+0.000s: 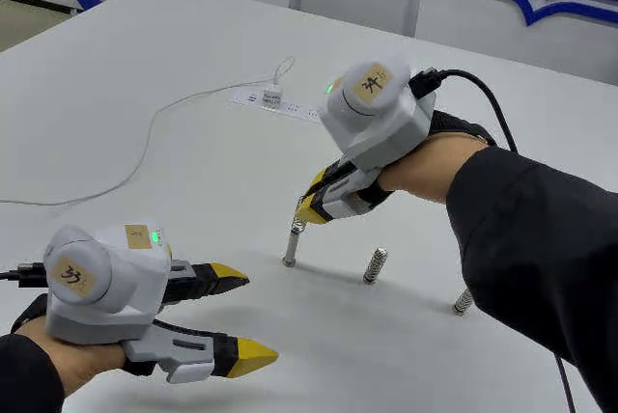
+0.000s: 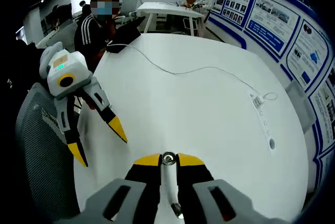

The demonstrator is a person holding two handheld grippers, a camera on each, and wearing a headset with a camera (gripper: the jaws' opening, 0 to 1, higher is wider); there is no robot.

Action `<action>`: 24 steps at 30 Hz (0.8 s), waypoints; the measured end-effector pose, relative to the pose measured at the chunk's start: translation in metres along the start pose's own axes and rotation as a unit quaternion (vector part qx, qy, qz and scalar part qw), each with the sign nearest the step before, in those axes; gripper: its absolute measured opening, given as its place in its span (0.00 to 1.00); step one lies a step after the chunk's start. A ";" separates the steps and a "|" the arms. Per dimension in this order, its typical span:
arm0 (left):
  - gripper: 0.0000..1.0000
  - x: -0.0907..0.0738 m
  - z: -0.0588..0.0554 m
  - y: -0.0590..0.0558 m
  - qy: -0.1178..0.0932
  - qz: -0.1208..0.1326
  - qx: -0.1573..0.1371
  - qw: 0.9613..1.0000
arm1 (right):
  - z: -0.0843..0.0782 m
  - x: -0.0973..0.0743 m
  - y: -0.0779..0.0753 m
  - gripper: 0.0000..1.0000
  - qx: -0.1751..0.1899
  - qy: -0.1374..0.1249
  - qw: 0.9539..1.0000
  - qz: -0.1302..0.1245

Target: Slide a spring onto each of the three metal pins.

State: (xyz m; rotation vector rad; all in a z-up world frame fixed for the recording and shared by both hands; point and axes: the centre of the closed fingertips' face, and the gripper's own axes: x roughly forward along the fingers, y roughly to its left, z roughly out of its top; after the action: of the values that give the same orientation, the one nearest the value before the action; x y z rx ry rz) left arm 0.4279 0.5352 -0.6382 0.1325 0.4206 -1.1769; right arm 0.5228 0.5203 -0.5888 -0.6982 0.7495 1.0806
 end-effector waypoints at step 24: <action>0.56 0.001 -0.004 0.002 0.005 -0.002 -0.004 1.000 | -0.020 0.033 0.002 0.12 0.028 0.030 0.999 0.015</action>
State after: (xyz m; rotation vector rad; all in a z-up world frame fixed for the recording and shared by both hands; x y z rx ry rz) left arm 0.4291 0.5367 -0.6426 0.1306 0.4357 -1.1779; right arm 0.5269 0.5217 -0.6273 -0.6756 0.8412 1.0666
